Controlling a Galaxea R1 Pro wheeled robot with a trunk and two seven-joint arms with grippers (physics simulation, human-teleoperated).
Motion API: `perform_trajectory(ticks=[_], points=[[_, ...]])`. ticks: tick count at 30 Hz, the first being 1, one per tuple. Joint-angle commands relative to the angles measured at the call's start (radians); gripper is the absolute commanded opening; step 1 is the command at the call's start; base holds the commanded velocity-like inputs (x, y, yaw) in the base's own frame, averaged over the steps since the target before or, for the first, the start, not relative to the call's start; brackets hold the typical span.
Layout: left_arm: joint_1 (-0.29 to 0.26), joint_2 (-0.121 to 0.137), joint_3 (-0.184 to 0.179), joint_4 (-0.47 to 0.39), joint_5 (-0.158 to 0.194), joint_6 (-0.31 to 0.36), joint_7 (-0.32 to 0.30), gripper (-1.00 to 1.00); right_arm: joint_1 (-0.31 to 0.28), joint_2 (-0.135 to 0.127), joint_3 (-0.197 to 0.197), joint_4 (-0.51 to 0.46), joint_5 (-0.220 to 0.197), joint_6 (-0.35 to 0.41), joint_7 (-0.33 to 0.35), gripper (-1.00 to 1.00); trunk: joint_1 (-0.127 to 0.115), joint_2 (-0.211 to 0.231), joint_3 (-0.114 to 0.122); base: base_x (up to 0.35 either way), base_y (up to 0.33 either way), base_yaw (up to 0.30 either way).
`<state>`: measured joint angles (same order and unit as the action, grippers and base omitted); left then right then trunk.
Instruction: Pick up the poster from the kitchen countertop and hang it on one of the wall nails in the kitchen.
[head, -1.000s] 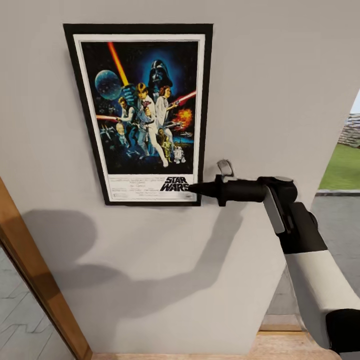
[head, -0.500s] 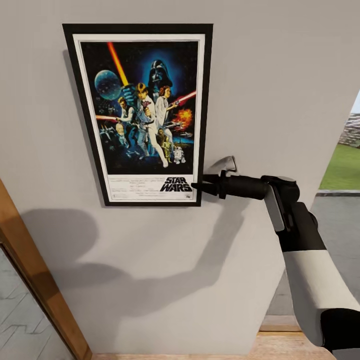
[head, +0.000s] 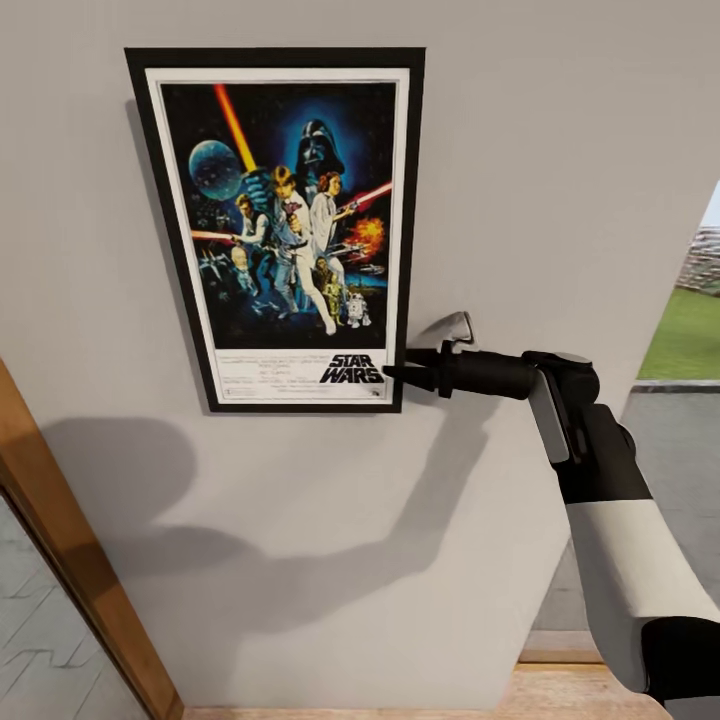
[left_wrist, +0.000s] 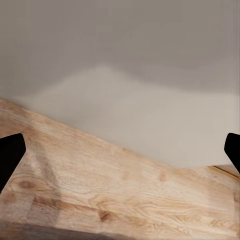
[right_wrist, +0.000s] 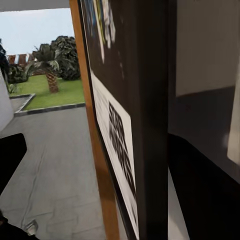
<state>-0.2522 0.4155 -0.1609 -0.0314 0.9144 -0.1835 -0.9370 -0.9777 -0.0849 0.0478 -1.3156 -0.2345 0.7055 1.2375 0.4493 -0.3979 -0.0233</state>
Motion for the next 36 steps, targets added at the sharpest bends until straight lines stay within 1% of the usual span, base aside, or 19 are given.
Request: perform_trajectory(ticks=[1,7,13,20,22,25,29,30,31,32,33,34,35,36], points=[[-0.001,0.000,-0.009,0.001,0.006,-0.007,-0.002,1.00,-0.001,-0.001,0.001,0.001,0.000,0.000,-0.003,1.00,0.001,-0.002,-0.002,-0.022,-0.058,0.000],[-0.001,0.000,-0.009,0.001,0.005,-0.008,-0.002,1.00,-0.001,-0.001,0.001,0.002,0.000,0.000,-0.004,1.00,0.001,-0.002,-0.002,-0.134,-0.158,0.000],[-0.001,0.000,-0.009,0.001,0.005,-0.007,-0.002,1.00,-0.001,-0.001,0.001,0.002,0.000,0.000,-0.004,1.00,0.001,-0.002,-0.002,-0.088,-0.075,0.000],[-0.001,0.000,-0.009,0.001,0.005,-0.008,-0.003,1.00,-0.001,-0.001,0.001,0.003,-0.001,0.000,-0.003,1.00,0.001,-0.002,-0.002,-0.257,-0.080,0.000],[-0.001,0.000,-0.009,0.001,0.005,-0.007,-0.003,1.00,-0.001,-0.001,0.001,0.002,-0.009,0.000,-0.003,1.00,0.001,-0.002,-0.002,-0.310,-0.021,0.000],[-0.001,0.001,-0.009,0.001,0.004,-0.007,-0.003,1.00,0.000,-0.002,0.002,0.001,-0.035,0.000,-0.002,1.00,0.001,-0.002,-0.002,-0.295,-0.008,0.000],[-0.001,0.001,-0.008,0.001,0.004,-0.007,-0.003,1.00,0.026,-0.008,0.001,0.001,-0.043,0.000,0.000,1.00,0.001,-0.002,-0.002,-0.117,-0.002,0.000],[-0.001,0.001,-0.009,0.001,0.004,-0.007,-0.003,1.00,0.226,-0.023,-0.094,0.001,-0.050,-0.010,0.003,1.00,0.001,-0.002,-0.002,-0.007,0.000,0.000],[-0.001,0.001,-0.010,0.001,0.004,-0.007,-0.003,1.00,0.307,-0.025,-0.147,0.001,-0.050,-0.021,0.014,1.00,0.001,-0.002,-0.002,-0.004,0.000,0.000],[-0.001,0.000,-0.011,0.001,0.004,-0.006,-0.002,1.00,0.365,-0.025,-0.173,0.002,-0.049,-0.044,0.026,1.00,0.001,-0.002,-0.002,-0.002,0.000,0.000],[-0.001,-0.014,-0.016,0.001,0.001,-0.005,0.004,1.00,0.607,-0.027,-0.228,0.018,-0.046,-0.230,0.049,1.00,0.001,-0.002,-0.002,0.000,0.000,0.000],[-0.001,-0.023,-0.016,0.001,0.001,-0.005,0.006,1.00,0.666,-0.028,-0.234,0.037,-0.045,-0.272,0.051,1.00,0.001,-0.002,-0.002,0.000,0.000,0.000],[-0.001,-0.032,-0.016,0.001,0.000,-0.005,0.010,1.00,0.716,-0.035,-0.237,0.077,-0.044,-0.312,0.052,1.00,0.001,-0.002,-0.002,0.000,0.000,0.000],[-0.001,-0.037,-0.017,0.001,0.000,-0.005,0.012,1.00,0.736,-0.042,-0.239,0.104,-0.044,-0.332,0.052,1.00,0.001,-0.002,-0.002,0.000,0.000,0.000]])
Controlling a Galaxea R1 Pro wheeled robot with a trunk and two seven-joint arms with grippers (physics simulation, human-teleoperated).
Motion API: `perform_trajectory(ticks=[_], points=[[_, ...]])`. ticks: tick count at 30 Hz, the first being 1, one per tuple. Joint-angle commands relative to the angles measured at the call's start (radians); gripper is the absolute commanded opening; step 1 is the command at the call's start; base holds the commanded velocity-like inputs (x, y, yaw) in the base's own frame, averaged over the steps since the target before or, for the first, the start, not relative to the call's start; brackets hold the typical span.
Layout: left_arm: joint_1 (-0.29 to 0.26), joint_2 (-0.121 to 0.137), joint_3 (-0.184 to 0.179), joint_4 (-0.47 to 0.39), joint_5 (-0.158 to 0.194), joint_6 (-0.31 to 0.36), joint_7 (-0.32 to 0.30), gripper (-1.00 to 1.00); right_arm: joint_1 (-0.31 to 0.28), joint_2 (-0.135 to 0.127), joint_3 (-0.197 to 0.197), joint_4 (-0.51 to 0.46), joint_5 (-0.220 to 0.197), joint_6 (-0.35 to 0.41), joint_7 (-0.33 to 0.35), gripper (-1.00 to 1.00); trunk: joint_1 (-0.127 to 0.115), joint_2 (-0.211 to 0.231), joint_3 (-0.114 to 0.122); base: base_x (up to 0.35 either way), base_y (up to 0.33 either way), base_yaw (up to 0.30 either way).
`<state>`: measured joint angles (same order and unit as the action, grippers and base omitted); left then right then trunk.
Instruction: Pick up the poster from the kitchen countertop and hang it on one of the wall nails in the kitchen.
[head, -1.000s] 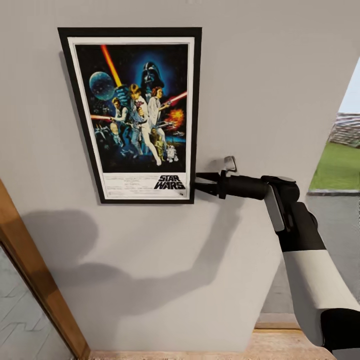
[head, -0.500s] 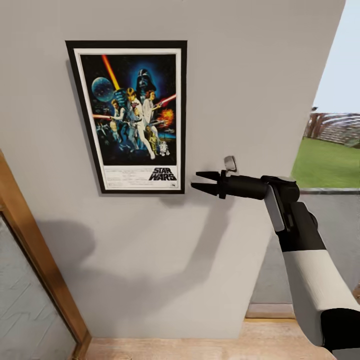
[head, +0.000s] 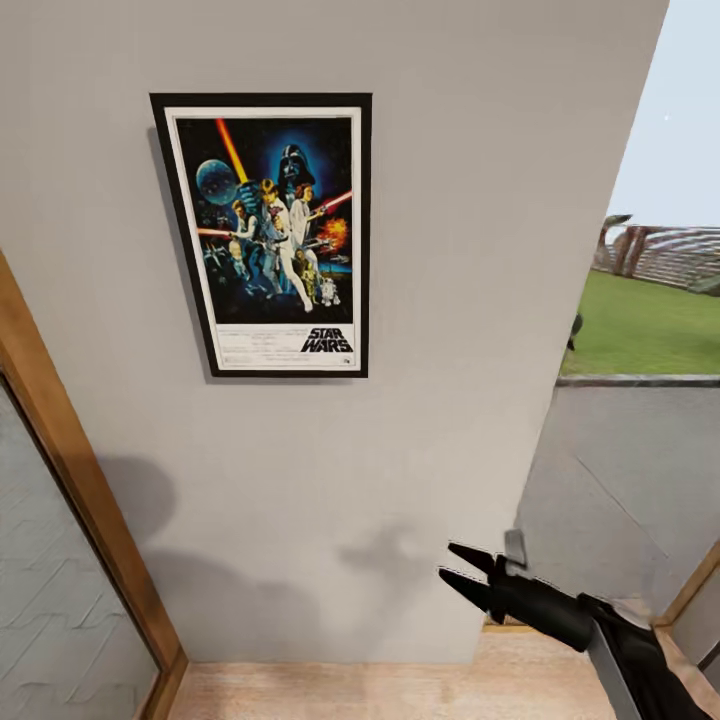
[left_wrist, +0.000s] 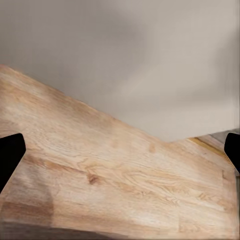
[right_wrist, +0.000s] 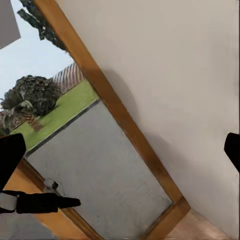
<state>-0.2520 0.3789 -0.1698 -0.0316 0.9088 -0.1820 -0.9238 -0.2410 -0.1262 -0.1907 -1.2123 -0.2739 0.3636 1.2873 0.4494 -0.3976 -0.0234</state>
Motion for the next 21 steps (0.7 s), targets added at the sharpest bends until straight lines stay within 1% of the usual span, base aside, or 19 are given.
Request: perform_trajectory(ticks=[1,3,4,7,10,11,12,13,14,15,17,18,19,20,21], points=[[-0.001,-0.004,-0.008,0.001,0.006,-0.007,0.000,1.00,0.016,-0.008,-0.001,0.033,-0.004,-0.012,0.003,1.00,0.001,-0.002,-0.002,0.000,0.000,0.000],[-0.001,-0.012,-0.008,0.001,0.005,-0.007,0.003,1.00,0.042,-0.021,-0.003,0.110,-0.004,-0.060,0.003,1.00,0.001,-0.002,-0.002,0.000,0.000,0.000],[-0.001,-0.019,-0.008,0.001,0.005,-0.007,0.008,1.00,0.059,-0.032,-0.004,0.202,-0.004,-0.116,0.004,1.00,0.001,-0.002,-0.002,0.000,0.000,0.000],[-0.001,-0.028,-0.008,0.001,0.004,-0.008,0.030,1.00,0.074,-0.051,-0.005,0.359,-0.002,-0.211,0.003,1.00,0.001,-0.002,-0.002,0.000,0.000,0.000],[-0.001,-0.042,-0.008,0.001,0.004,-0.009,0.068,1.00,0.081,-0.076,-0.005,0.527,-0.001,-0.309,0.001,1.00,0.001,-0.002,-0.002,0.000,0.000,0.000],[-0.001,-0.054,-0.009,0.001,0.004,-0.010,0.100,1.00,0.084,-0.090,-0.004,0.636,-0.001,-0.373,-0.003,1.00,0.001,-0.002,-0.002,0.000,0.000,0.000],[-0.001,-0.062,-0.009,0.001,0.003,-0.010,0.117,1.00,0.085,-0.097,-0.004,0.688,0.000,-0.403,-0.007,1.00,0.001,-0.002,-0.002,0.000,0.000,0.000],[-0.001,-0.090,-0.018,0.001,-0.005,-0.011,0.182,1.00,0.087,-0.117,-0.004,0.834,0.000,-0.491,-0.042,1.00,0.001,-0.002,-0.002,0.000,0.000,0.000],[-0.001,-0.107,-0.030,0.001,-0.016,-0.011,0.226,1.00,0.088,-0.126,-0.001,0.908,0.001,-0.531,-0.078,1.00,0.001,-0.002,-0.002,0.000,0.000,0.000],[-0.001,-0.127,-0.050,0.001,-0.042,-0.012,0.310,1.00,0.088,-0.134,0.004,1.000,0.001,-0.569,-0.172,1.00,0.001,-0.002,-0.002,0.000,0.000,0.000],[-0.001,-0.138,-0.058,0.001,-0.057,-0.011,0.365,1.00,0.089,-0.135,0.006,1.054,0.001,-0.582,-0.258,1.00,0.001,-0.002,-0.002,0.000,0.000,0.000],[-0.001,-0.149,-0.063,0.001,-0.067,-0.012,0.410,1.00,0.089,-0.135,0.007,1.102,0.001,-0.591,-0.352,1.00,0.001,-0.002,-0.002,0.000,0.000,0.000],[-0.001,-0.154,-0.065,0.001,-0.071,-0.012,0.429,1.00,0.089,-0.134,0.008,1.124,0.001,-0.594,-0.402,1.00,0.001,-0.002,-0.002,0.000,0.000,0.000],[-0.001,-0.165,-0.068,0.001,-0.080,-0.011,0.482,1.00,0.089,-0.128,0.009,1.174,0.001,-0.599,-0.567,1.00,0.001,-0.002,-0.002,0.000,0.000,0.000],[-0.001,-0.170,-0.070,0.002,-0.084,-0.011,0.517,1.00,0.089,-0.118,0.009,1.195,0.000,-0.601,-0.677,1.00,0.001,-0.002,-0.002,0.000,0.000,0.000]])
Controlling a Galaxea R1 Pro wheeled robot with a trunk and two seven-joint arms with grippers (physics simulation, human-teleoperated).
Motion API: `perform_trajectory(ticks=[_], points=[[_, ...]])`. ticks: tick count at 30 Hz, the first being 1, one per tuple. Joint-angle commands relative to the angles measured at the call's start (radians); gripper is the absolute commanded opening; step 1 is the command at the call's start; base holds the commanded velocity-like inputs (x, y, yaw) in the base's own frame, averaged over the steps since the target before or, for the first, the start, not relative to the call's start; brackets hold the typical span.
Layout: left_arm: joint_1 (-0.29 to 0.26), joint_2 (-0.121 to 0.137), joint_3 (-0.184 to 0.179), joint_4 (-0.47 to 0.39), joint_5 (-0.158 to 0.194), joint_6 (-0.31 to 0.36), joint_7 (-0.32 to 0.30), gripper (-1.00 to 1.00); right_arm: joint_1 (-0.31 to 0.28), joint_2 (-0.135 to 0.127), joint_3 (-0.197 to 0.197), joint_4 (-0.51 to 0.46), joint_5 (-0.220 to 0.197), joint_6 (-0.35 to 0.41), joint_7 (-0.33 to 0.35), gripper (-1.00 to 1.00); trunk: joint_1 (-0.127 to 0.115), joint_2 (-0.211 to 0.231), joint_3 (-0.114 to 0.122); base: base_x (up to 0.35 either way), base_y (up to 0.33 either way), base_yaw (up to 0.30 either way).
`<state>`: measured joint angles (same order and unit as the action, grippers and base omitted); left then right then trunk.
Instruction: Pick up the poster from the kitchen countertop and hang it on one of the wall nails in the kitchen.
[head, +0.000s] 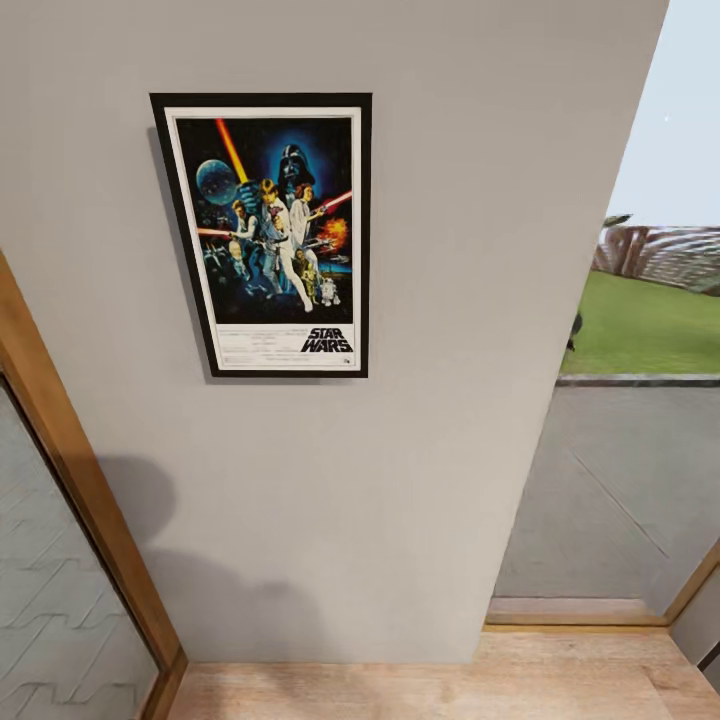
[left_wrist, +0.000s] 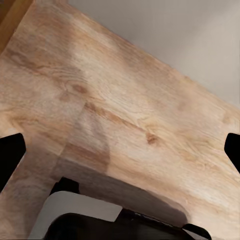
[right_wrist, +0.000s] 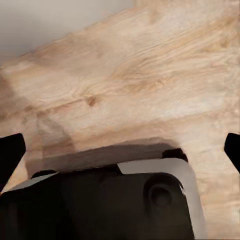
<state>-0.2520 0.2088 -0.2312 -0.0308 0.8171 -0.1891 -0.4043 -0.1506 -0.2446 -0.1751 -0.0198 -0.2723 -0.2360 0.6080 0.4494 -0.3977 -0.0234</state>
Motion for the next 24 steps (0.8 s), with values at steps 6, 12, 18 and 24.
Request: perform_trajectory(ticks=[6,12,18,24], points=[[-0.001,-0.033,-0.010,0.001,0.000,-0.003,0.239,1.00,-0.002,0.038,-0.008,0.036,-0.006,-0.001,-0.428,1.00,0.001,-0.002,-0.002,0.000,0.000,0.000],[-0.001,-0.039,-0.010,0.000,-0.001,-0.003,0.276,1.00,-0.002,0.042,-0.008,0.038,-0.006,0.000,-0.475,1.00,0.001,-0.002,-0.002,0.000,0.000,0.000],[-0.001,-0.040,-0.010,0.000,-0.001,-0.003,0.280,1.00,-0.003,0.042,-0.007,0.038,-0.007,0.000,-0.480,1.00,0.001,-0.002,-0.002,0.000,0.000,0.000],[-0.001,-0.040,-0.010,0.000,-0.001,-0.003,0.281,1.00,-0.002,0.042,-0.008,0.038,-0.007,0.000,-0.481,1.00,0.001,-0.002,-0.002,0.000,0.000,0.000]])
